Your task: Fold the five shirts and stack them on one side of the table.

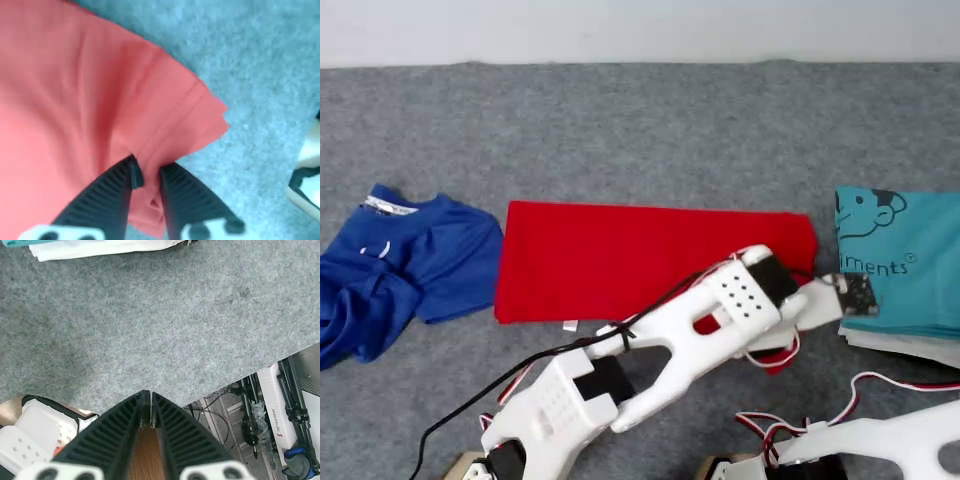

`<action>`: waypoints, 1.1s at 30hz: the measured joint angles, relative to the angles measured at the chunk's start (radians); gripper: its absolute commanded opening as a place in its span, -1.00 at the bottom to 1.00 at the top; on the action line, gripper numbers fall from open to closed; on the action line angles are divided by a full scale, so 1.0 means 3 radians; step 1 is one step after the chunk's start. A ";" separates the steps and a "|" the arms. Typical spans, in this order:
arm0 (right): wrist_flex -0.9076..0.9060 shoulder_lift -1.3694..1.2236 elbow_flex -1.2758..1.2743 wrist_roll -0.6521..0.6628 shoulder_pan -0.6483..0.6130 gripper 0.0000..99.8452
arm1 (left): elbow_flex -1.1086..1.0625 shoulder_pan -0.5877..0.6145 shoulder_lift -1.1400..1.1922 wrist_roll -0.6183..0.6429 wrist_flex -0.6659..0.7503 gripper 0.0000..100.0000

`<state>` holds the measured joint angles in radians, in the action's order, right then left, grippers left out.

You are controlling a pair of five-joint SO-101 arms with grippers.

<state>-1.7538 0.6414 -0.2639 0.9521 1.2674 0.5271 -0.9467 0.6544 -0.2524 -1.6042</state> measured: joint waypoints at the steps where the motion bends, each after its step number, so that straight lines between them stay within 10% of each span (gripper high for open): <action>1: 0.0000 0.0000 0.0000 0.0000 0.0000 -0.96 | 0.0061 0.0026 0.0000 0.0000 -0.0005 -0.97; 33: 0.0000 0.0041 -0.0225 0.0000 0.0000 -0.96 | 0.0327 0.1151 0.0604 -0.0153 0.0696 -0.57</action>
<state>-1.7538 0.6536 -0.3314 0.9521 1.2674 0.6252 -0.6015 0.8355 -0.2984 -1.3955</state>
